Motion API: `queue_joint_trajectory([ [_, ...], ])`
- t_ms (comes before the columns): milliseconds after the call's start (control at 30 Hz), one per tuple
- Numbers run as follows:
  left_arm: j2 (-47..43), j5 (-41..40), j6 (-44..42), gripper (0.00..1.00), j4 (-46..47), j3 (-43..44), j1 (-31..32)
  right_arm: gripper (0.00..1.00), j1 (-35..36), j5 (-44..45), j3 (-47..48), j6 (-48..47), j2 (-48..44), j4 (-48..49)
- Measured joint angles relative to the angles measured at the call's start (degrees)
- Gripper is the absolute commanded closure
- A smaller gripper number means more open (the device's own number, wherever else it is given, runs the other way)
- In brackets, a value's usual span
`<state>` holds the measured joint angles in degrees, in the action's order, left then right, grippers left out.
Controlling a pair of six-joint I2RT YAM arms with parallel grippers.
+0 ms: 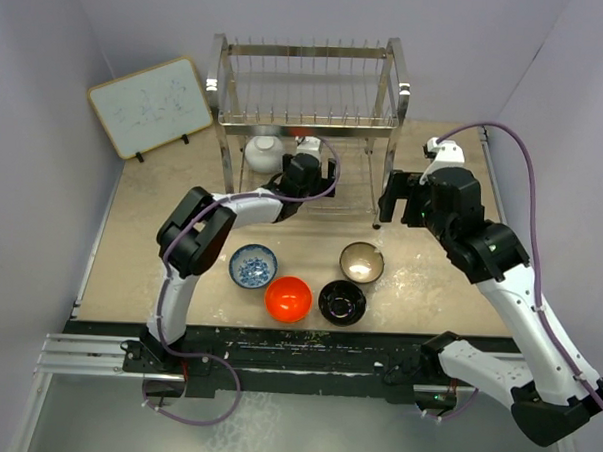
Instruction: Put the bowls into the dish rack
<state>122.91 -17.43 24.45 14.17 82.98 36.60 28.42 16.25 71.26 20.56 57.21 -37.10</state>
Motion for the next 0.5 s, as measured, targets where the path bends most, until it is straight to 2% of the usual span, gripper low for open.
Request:
queue_joint_trajectory([
  [500, -15.56, 12.74, 2.19, 0.01, 16.11, -19.91, 1.09, 0.02, 0.0, -0.79, -2.19, 1.53, -3.56, -0.13],
])
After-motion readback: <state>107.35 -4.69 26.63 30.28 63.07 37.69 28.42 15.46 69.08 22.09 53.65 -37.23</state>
